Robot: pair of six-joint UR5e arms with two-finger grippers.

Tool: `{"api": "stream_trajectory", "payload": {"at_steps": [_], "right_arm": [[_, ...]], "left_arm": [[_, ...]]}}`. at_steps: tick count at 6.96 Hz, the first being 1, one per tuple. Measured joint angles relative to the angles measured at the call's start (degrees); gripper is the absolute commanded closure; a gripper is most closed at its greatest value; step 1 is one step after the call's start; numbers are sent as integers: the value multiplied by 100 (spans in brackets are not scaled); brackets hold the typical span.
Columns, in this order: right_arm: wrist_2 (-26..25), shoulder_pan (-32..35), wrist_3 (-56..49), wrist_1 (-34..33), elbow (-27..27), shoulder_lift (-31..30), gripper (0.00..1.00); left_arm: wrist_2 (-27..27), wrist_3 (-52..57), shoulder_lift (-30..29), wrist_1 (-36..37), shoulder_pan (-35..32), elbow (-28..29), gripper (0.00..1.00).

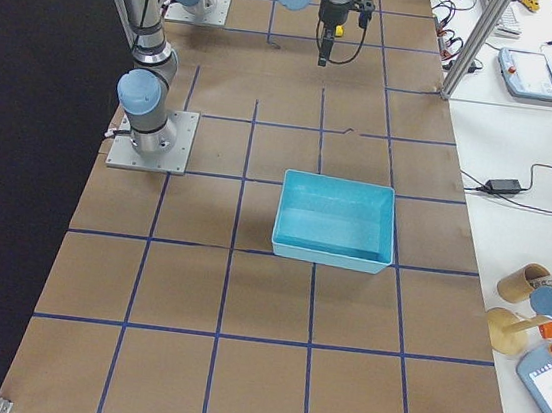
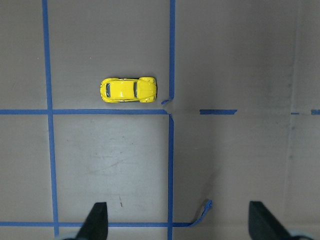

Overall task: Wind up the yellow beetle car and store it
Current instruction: 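Move the left gripper down toward the yellow beetle car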

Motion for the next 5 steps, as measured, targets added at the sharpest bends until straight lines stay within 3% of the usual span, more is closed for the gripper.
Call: {"api": "stream_trajectory", "payload": {"at_steps": [5], "right_arm": [[29,-23,-6,-45,-20,93,0]], "left_arm": [[-5,111,-23,8,-2,-81,0]]}}
